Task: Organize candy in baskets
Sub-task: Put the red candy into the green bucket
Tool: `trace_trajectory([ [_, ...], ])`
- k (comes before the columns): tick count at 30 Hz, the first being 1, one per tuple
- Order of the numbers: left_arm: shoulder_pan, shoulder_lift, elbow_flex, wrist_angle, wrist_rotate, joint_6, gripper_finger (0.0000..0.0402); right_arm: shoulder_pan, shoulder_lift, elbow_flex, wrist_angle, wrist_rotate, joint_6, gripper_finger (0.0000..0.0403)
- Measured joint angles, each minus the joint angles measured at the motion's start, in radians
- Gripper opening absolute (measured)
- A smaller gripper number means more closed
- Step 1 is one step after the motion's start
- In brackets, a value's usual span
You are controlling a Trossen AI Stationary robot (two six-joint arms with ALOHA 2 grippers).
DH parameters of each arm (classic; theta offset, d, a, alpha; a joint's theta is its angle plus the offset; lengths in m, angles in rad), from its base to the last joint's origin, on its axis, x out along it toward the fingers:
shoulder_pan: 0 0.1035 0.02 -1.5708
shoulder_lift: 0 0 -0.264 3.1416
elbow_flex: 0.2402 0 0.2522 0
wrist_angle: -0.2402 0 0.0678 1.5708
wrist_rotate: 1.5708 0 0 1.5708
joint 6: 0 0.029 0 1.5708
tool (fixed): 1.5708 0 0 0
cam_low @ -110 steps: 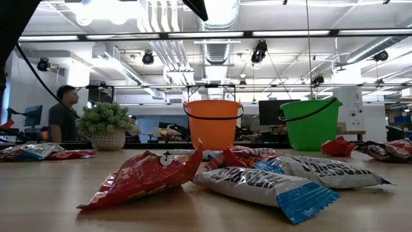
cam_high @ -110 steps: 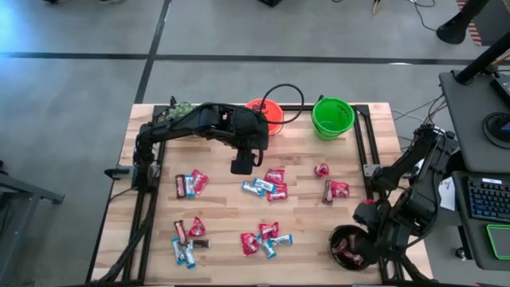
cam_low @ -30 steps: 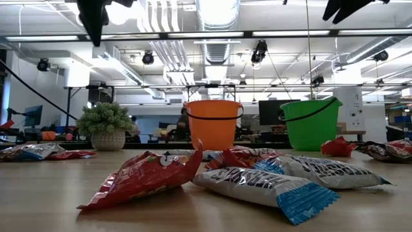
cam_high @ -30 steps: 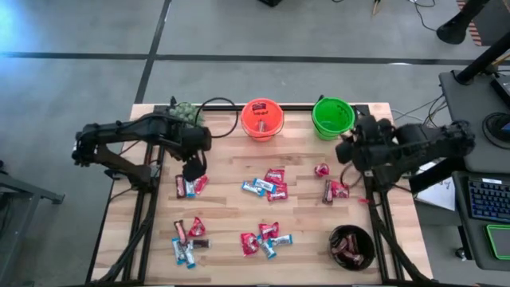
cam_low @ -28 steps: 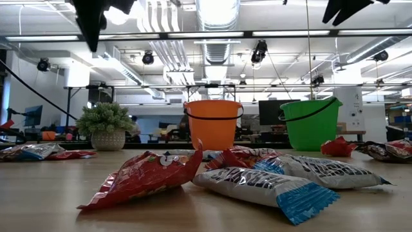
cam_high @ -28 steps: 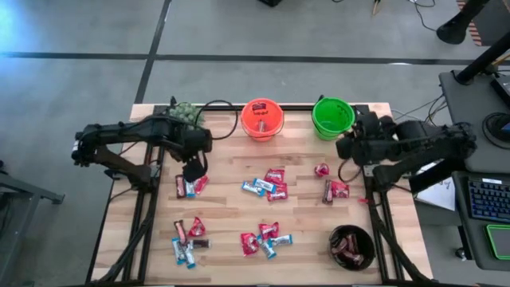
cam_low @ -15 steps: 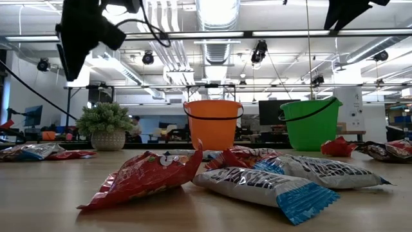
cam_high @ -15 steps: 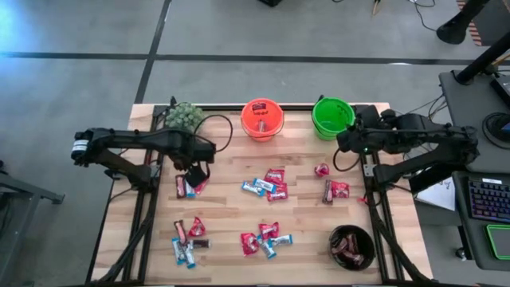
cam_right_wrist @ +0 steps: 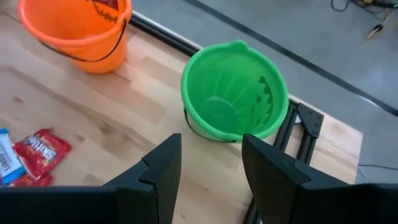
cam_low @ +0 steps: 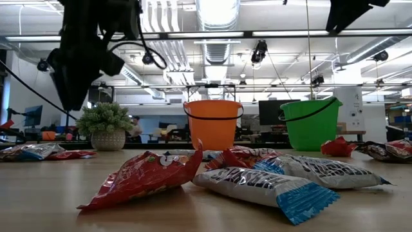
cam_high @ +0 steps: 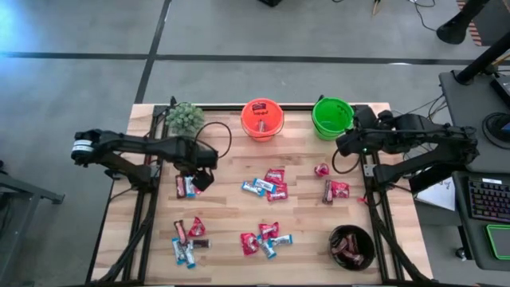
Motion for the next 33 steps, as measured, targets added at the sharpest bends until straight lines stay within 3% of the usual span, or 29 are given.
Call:
trace_trajectory([
  [10, 0.000, 0.000, -0.109, 0.135, 0.027, 0.075, 0.0228, 0.000, 0.000, 0.000, 0.001, -0.027, 0.002, 0.0160],
  [21, 0.000, 0.003, -0.147, 0.211, 0.029, 0.163, 0.0228, 0.000, 0.001, 0.000, 0.007, -0.051, 0.016, 0.0160],
  [33, 0.011, 0.003, -0.223, 0.338, 0.050, 0.171, 0.0228, 0.000, 0.001, 0.000, 0.025, -0.053, 0.016, 0.0160],
])
